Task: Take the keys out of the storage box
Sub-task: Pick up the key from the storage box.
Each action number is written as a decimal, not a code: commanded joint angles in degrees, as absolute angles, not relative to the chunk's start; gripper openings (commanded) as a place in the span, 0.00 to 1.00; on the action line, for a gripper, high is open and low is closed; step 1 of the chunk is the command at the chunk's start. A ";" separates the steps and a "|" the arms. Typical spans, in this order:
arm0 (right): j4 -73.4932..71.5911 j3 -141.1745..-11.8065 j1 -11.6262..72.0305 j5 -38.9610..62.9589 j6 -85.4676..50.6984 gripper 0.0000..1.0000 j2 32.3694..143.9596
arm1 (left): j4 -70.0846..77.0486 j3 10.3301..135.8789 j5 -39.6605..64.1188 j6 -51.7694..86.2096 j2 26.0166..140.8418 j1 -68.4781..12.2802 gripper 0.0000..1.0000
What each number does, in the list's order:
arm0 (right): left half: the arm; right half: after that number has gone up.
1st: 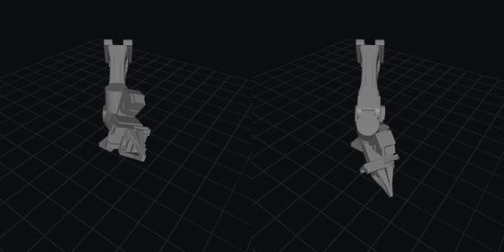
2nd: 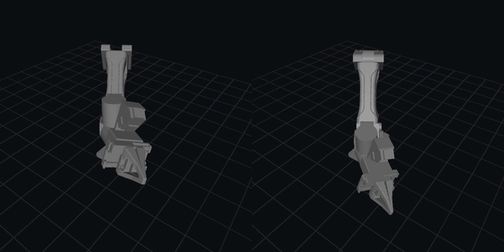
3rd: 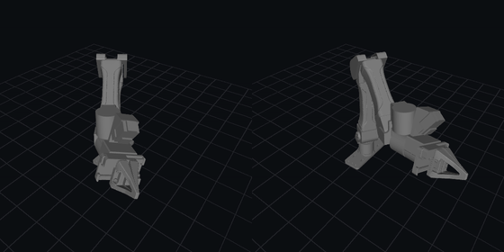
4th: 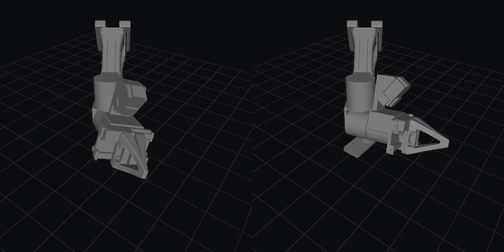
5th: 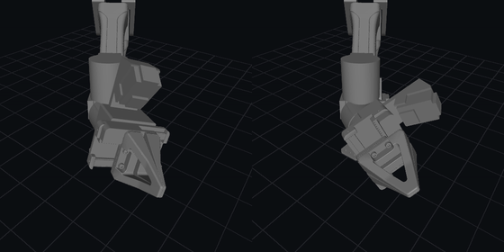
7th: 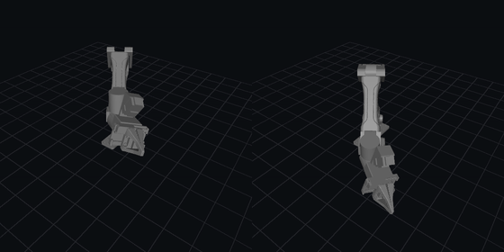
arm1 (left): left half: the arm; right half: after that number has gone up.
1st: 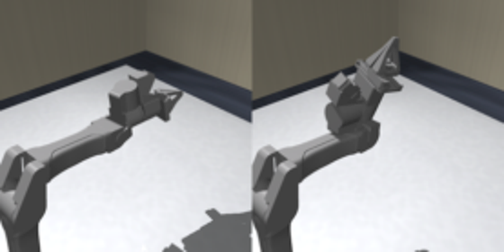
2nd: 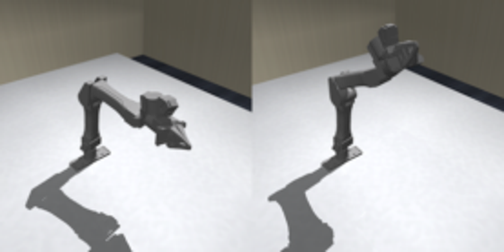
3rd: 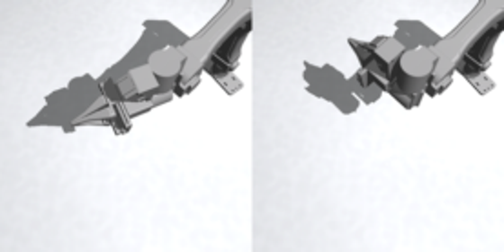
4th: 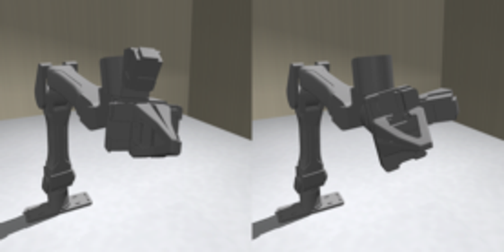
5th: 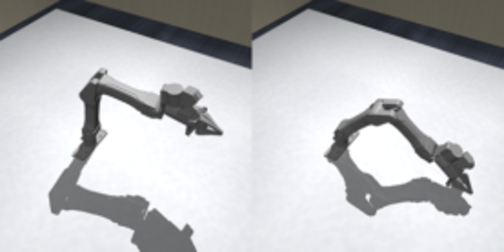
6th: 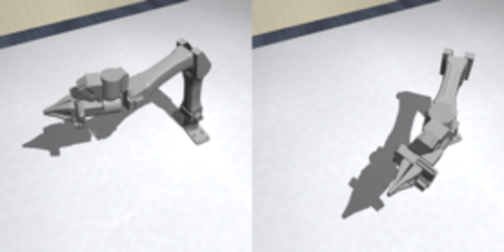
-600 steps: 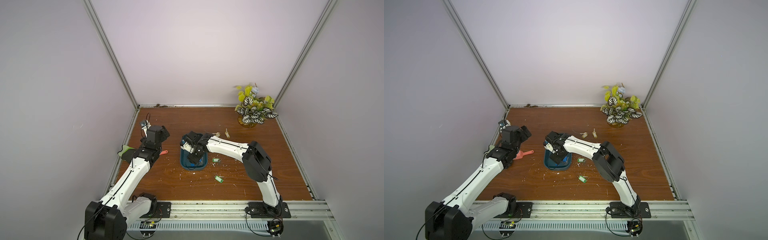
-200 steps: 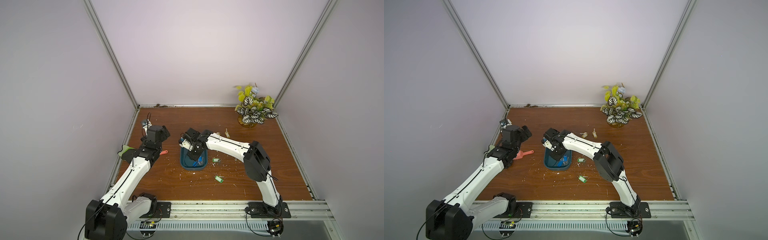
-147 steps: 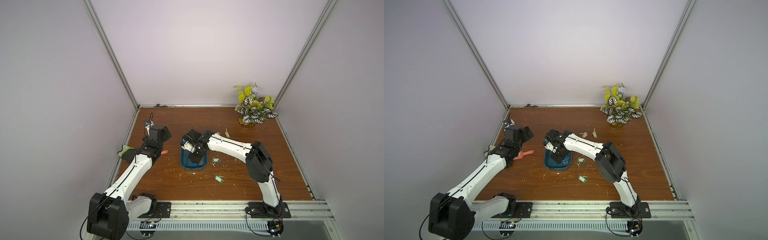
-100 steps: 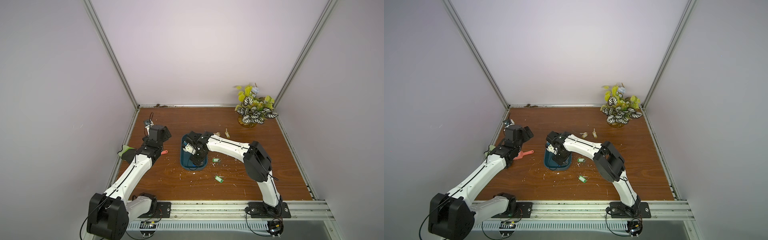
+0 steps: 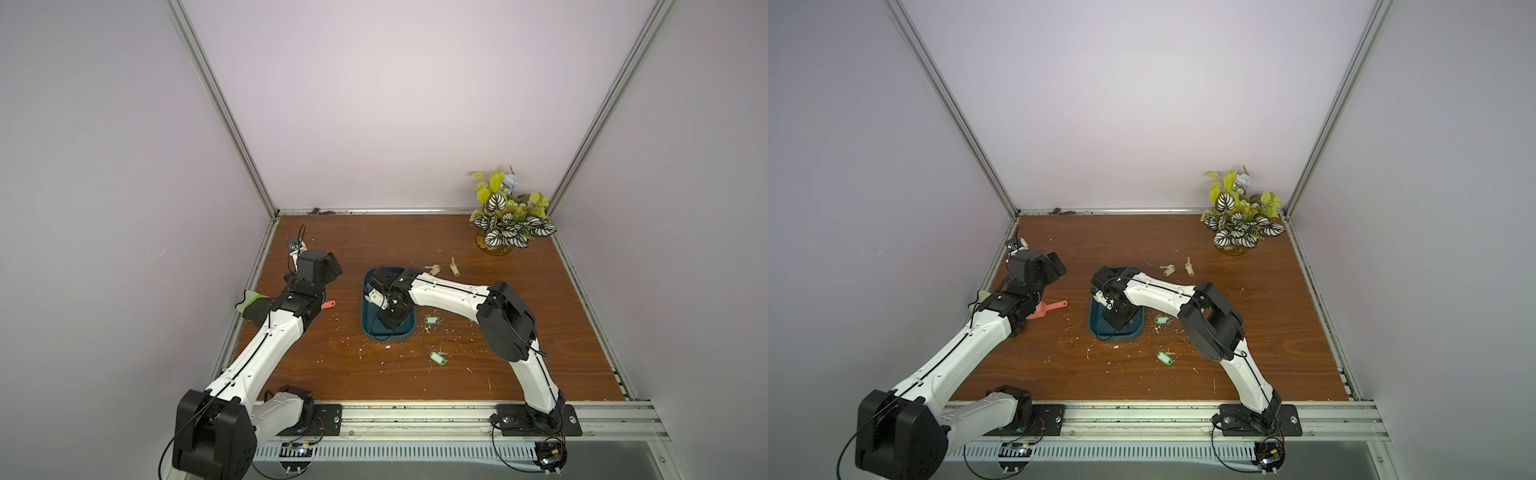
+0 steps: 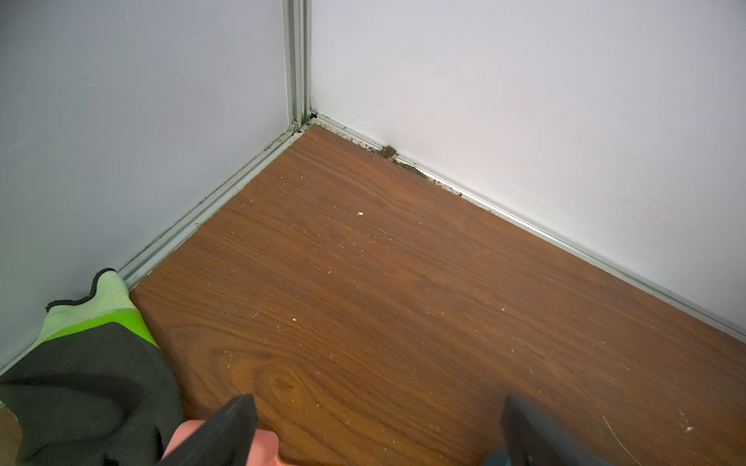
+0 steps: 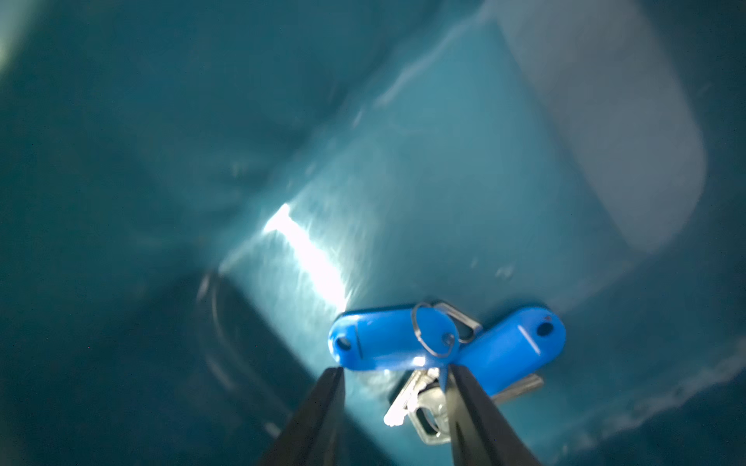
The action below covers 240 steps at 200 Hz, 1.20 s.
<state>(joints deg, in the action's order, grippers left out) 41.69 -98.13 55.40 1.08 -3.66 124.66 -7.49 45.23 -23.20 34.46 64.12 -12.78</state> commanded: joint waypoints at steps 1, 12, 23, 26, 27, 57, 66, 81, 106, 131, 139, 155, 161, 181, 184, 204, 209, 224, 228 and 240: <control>38.77 -100.01 53.60 -1.72 -4.97 0.46 127.49 | -8.38 46.56 -23.83 33.75 62.91 -12.14 0.98; 37.95 -100.54 53.19 -2.35 -4.64 0.46 127.61 | -8.53 46.57 -24.11 33.75 62.69 -12.16 0.98; 38.20 -101.83 52.85 -2.37 -4.29 0.46 127.64 | -8.53 46.57 -24.23 33.75 62.58 -12.15 0.98; 38.35 -102.14 52.78 -2.33 -4.15 0.46 127.58 | -8.53 46.51 -24.25 33.75 62.50 -12.13 0.98; 38.38 -102.26 52.76 -2.31 -4.10 0.46 127.60 | -8.53 46.55 -24.21 33.75 62.50 -12.17 0.98; 39.77 -103.94 52.74 -1.21 -3.17 0.46 126.23 | -8.39 46.33 -23.99 34.10 62.49 -12.09 0.98; 40.28 -104.21 52.76 -1.02 -3.08 0.46 125.72 | -8.35 46.24 -23.91 34.21 62.47 -12.09 0.98; 40.85 -104.42 52.81 -0.62 -2.80 0.46 124.70 | -8.26 46.19 -23.77 34.23 62.59 -12.15 0.98; 41.99 -104.55 53.04 0.92 -2.00 0.46 123.59 | -8.17 46.21 -23.66 34.12 62.58 -12.09 0.98; 41.73 -103.69 53.52 2.68 -1.71 0.46 123.44 | -8.16 46.15 -23.64 34.06 62.58 -12.11 0.98; 41.26 -103.43 53.53 2.99 -1.95 0.46 123.72 | -8.17 46.13 -23.58 34.10 62.58 -12.06 0.98; 40.32 -103.60 53.57 2.73 -2.61 0.46 124.63 | -8.24 45.99 -23.39 34.27 62.57 -12.12 0.98; 40.13 -103.91 53.53 2.52 -2.74 0.45 125.03 | -8.26 46.00 -23.38 34.28 62.49 -12.11 0.98; 39.79 -105.06 53.42 1.69 -3.32 0.45 126.18 | -8.44 46.02 -23.39 34.28 62.32 -12.08 0.98; 39.81 -105.15 53.46 1.51 -3.34 0.45 126.31 | -8.44 45.97 -23.45 34.23 62.31 -12.06 0.98; 39.64 -105.69 53.45 0.42 -3.17 0.45 127.13 | -8.35 46.06 -23.55 34.10 62.23 -12.12 0.98; 39.69 -105.74 53.49 0.07 -3.16 0.45 127.23 | -8.36 46.12 -23.40 34.12 62.23 -12.08 0.98; 39.64 -105.73 53.42 -0.05 -2.91 0.45 127.77 | -8.44 46.10 -23.35 34.26 62.31 -12.12 0.98; 39.64 -105.73 53.44 -0.02 -2.84 0.45 128.03 | -8.44 46.06 -23.29 34.28 62.31 -12.13 0.98; 39.65 -105.98 53.44 0.34 -2.78 0.44 128.55 | -8.44 45.99 -23.20 34.33 62.40 -12.09 0.98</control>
<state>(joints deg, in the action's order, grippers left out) 39.72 -103.92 53.25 0.93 -2.70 127.11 -7.53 45.23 -23.20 34.48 63.24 -12.73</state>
